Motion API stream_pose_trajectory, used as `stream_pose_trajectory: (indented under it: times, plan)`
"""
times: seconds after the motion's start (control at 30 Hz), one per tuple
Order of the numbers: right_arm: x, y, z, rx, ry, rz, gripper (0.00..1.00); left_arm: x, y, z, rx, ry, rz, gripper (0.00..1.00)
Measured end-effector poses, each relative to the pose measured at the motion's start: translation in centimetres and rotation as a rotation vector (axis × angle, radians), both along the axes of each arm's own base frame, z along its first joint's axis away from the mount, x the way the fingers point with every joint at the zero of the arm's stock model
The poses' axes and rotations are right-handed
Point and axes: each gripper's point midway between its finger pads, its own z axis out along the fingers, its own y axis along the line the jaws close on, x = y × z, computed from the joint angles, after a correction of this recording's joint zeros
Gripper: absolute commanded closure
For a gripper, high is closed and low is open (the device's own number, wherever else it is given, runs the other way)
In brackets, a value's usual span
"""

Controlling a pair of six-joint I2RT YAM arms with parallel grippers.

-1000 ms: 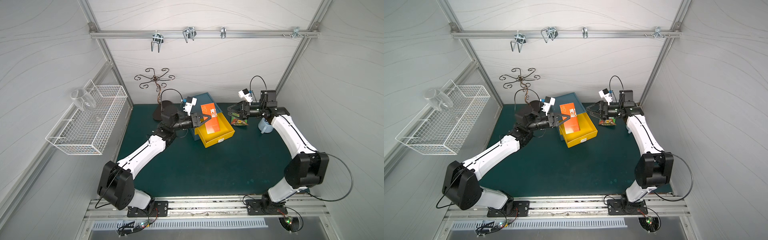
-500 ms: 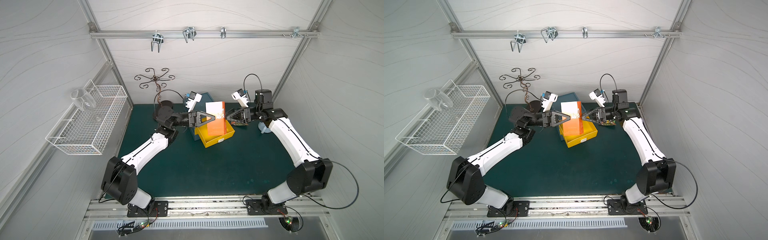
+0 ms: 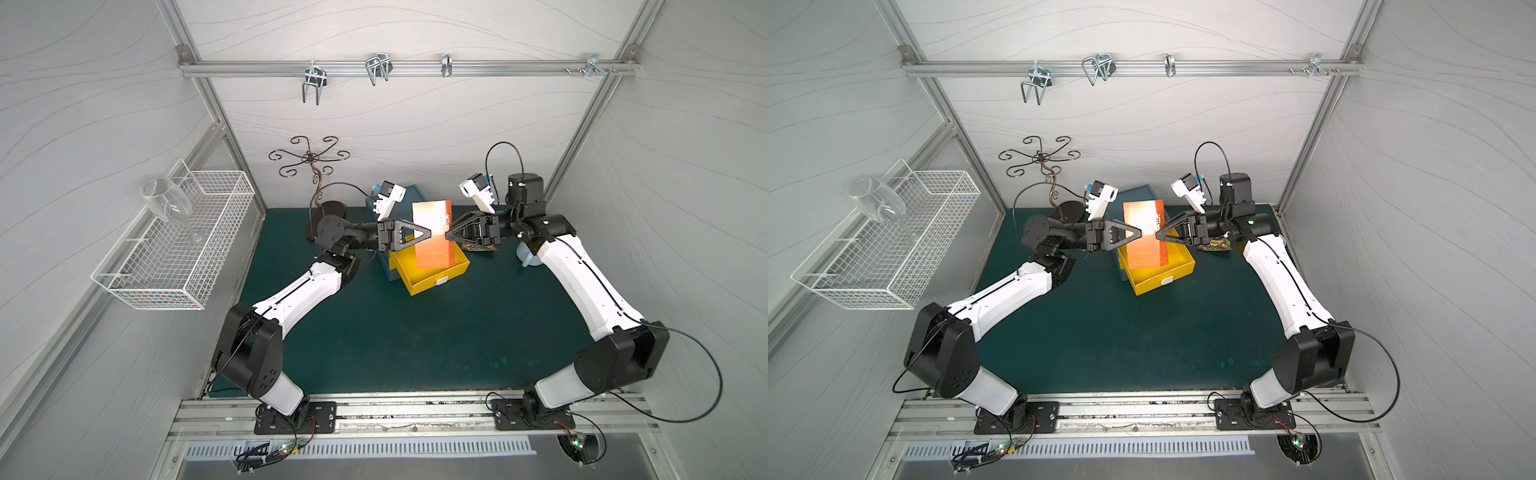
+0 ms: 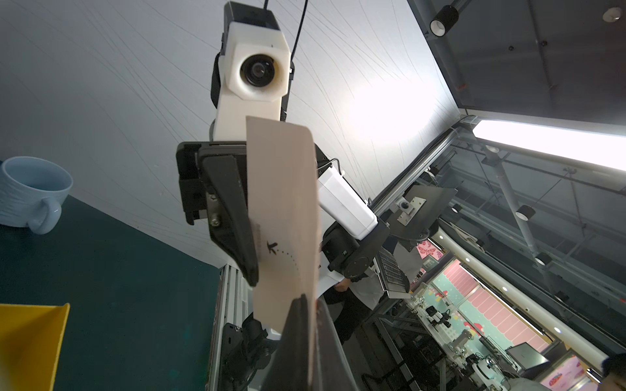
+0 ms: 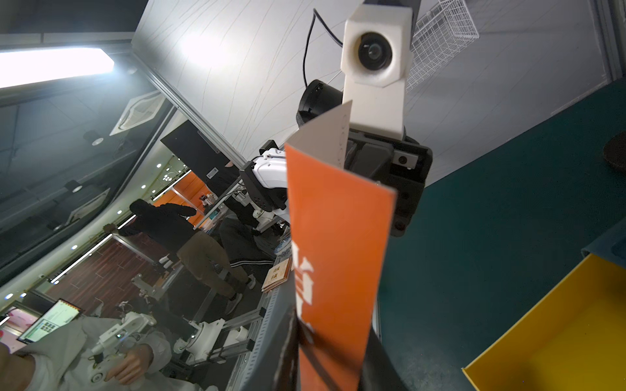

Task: Take the postcards out of the drawer
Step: Pick up the postcard from the drawer.

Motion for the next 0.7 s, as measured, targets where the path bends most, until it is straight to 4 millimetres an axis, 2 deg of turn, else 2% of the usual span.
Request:
stream_pose_trajectory:
  times: [0.33,0.43,0.7]
  plan:
    - [1.7,0.3,-0.7,-0.056,0.021,-0.106,0.92,1.5,0.1,-1.7,0.100,0.031,0.129,1.00]
    - [2.5,0.4,-1.4,-0.091,0.044,-0.158,1.00,1.9,0.5,-2.2,0.155,0.036,0.205,1.00]
    - [4.5,1.5,-4.4,-0.217,0.122,-0.280,1.00,2.9,0.9,-4.5,0.322,0.016,0.375,1.00]
